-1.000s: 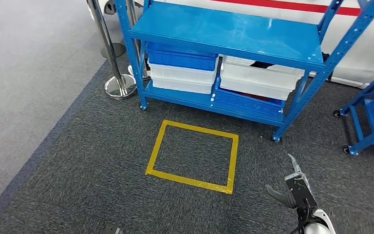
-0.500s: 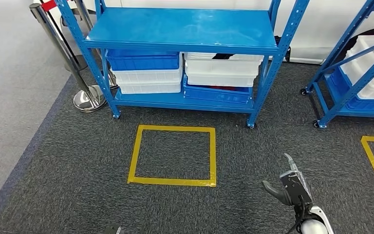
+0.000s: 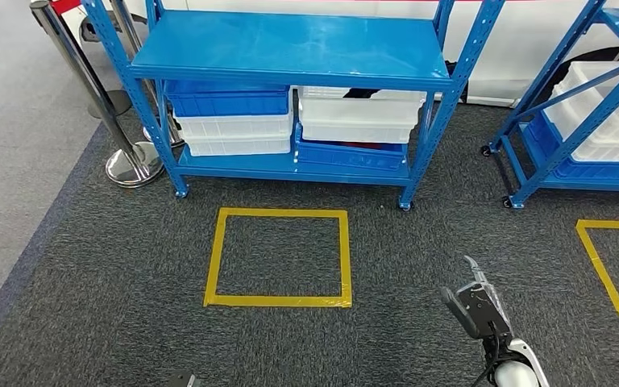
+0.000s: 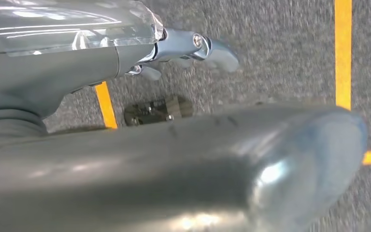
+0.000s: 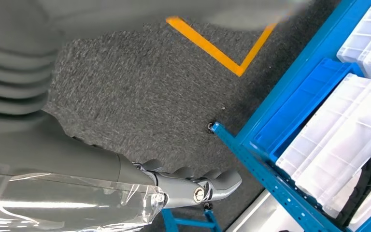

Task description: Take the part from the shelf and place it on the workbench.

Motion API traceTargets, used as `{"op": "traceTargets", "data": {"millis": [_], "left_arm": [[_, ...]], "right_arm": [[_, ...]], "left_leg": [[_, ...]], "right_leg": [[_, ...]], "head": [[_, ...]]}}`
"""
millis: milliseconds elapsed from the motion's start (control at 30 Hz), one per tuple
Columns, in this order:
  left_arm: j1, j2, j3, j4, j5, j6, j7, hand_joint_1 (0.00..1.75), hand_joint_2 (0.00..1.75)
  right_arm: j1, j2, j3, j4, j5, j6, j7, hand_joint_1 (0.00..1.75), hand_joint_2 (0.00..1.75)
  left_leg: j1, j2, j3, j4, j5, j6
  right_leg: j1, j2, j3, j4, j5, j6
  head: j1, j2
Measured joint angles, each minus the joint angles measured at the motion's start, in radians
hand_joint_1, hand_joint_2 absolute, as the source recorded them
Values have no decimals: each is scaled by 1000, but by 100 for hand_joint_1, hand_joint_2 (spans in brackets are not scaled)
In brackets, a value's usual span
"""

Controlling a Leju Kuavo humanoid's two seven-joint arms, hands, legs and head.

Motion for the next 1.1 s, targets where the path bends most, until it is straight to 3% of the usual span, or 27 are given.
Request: {"op": "traceTargets", "data": {"millis": [133,233,333,400,467,533,700,767,800,867,933,1000,1067,1100], "left_arm": [[-3,0,0,0,-2,-8,2,0,0],[-4,1,0,0,0,-8,3,0,0],[-4,0,0,0,-1,-2,0,0,0],[-4,0,0,0,-4,3,-1,0,0],[-4,0,0,0,-9,4,0,0,0],[-2,-1,0,0,-11,4,2,0,0],[-2,-1,0,0,-12,4,3,0,0],[-2,-1,0,0,-13,4,4,0,0],[-2,-1,-1,0,-14,4,5,0,0],[-3,-2,-2,0,-18,4,10,0,0],[-2,-2,-2,0,-21,4,13,0,0],[-2,-2,-2,0,-22,5,15,0,0],[-3,-2,-2,0,-23,5,17,0,0],[-3,-2,-3,0,-23,5,18,0,0]], "right_arm": [[0,0,4,1,2,-4,4,0,0],[-3,3,12,4,12,-5,5,0,0],[-17,6,16,14,19,-5,2,0,0],[-27,6,17,24,19,-5,-1,0,0],[-31,6,17,33,19,-5,-2,0,0],[-30,6,17,38,19,-5,-3,0,0],[-30,6,17,40,19,-5,-3,0,0],[-31,6,17,44,19,-5,-4,0,0],[-31,6,17,46,19,-5,-5,0,0],[-33,6,17,52,19,-6,-8,0,0],[-34,7,18,56,19,-8,-11,0,0],[-34,7,19,56,20,-9,-12,0,0],[-33,8,19,57,20,-9,-12,0,0],[-32,8,19,57,20,-9,-12,0,0]], "left_leg": [[-4,0,-2,3,-1,5],[-11,0,-7,7,-4,16],[-5,3,0,-10,11,28],[0,8,5,-24,26,37],[-1,9,-2,-25,32,39],[-1,9,-7,-24,33,37],[-1,9,-9,-23,34,36],[1,10,-13,-19,34,34],[3,10,-17,-15,34,30],[4,9,-32,3,36,6],[5,8,-50,24,29,-20],[9,7,-74,82,-30,-30],[9,7,-110,204,-123,-32],[9,7,-121,260,-153,-31]], "right_leg": [[-3,0,1,-5,3,12],[-10,0,2,-8,4,26],[-11,-1,1,-2,-4,33],[-12,-5,-22,61,-58,34],[-13,-7,-72,188,-133,36],[-13,-7,-104,271,-168,39],[-13,-7,-109,286,-170,40],[-16,-8,-93,263,-146,43],[-19,-10,-65,218,-120,46],[-20,-10,0,96,-72,33],[-17,-8,22,30,-49,4],[-14,-10,4,29,-34,-17],[-7,-10,-18,30,-17,-28],[-3,-10,-31,30,-8,-31]], "head": [[0,0],[0,0],[0,0],[0,0],[0,0],[0,0],[0,0],[0,0],[0,0],[0,0],[0,0],[0,0],[0,0],[0,0]]}}
